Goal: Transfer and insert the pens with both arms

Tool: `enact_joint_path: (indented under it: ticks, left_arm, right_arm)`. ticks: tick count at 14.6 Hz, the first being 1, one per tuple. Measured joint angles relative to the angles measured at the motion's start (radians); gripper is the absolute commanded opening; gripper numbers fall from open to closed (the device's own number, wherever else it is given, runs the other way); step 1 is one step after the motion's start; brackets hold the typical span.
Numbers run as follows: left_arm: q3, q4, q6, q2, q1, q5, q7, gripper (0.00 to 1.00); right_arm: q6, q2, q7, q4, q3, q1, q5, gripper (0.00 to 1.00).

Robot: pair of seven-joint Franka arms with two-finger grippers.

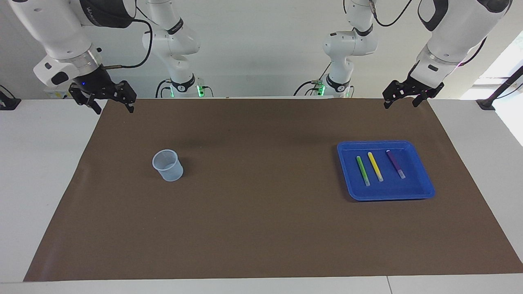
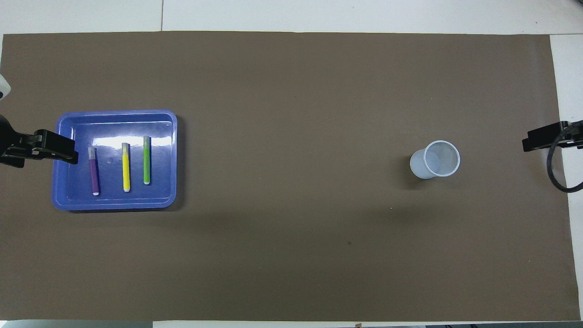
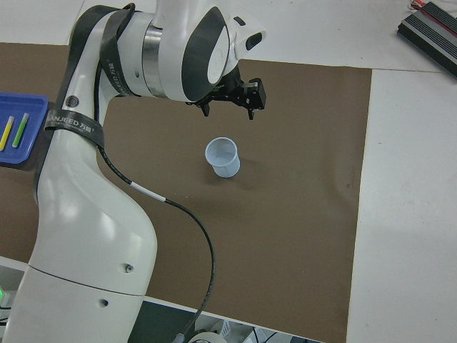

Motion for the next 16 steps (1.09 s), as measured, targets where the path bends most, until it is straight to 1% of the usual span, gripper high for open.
enact_joint_path:
  ticks: [11,16]
  left_arm:
    - [0.000,0.002,0.001,0.000,0.010,-0.001,0.000,1.00]
    - [0.000,0.003,0.006,0.000,0.010,-0.005,0.000,1.00]
  right_arm:
    - [0.000,0.000,0.000,0.000,0.000,0.000,0.003,1.00]
    - [-0.044,-0.002,0.000,0.000,0.000,-0.002,0.113,1.00]
